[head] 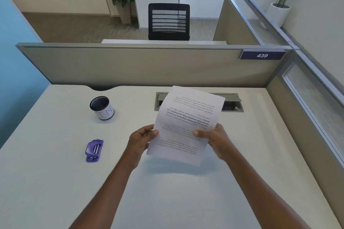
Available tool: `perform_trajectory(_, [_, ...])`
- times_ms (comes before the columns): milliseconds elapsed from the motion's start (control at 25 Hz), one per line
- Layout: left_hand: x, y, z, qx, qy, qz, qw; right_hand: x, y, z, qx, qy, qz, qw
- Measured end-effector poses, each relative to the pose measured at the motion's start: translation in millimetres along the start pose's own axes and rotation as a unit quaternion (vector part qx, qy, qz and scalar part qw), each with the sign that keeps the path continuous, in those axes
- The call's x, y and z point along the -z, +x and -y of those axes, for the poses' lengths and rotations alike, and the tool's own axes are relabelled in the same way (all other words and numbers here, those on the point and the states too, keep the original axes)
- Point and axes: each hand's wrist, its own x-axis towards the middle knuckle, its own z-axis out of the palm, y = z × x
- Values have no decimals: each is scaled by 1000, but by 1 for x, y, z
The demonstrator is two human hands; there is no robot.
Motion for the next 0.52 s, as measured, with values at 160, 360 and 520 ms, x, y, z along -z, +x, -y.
perform_trajectory(160, [-11, -5, -10, 18, 38, 106, 993, 1, 0, 14, -28, -90, 70, 993])
perform_trajectory(360, [-42, -9, -9, 1, 46, 54, 997, -14, -1, 14, -24, -153, 18, 988])
perform_trajectory(520, [-57, -12, -4, -50, 56, -22, 997, -25, -1, 3, 22, -121, -53, 991])
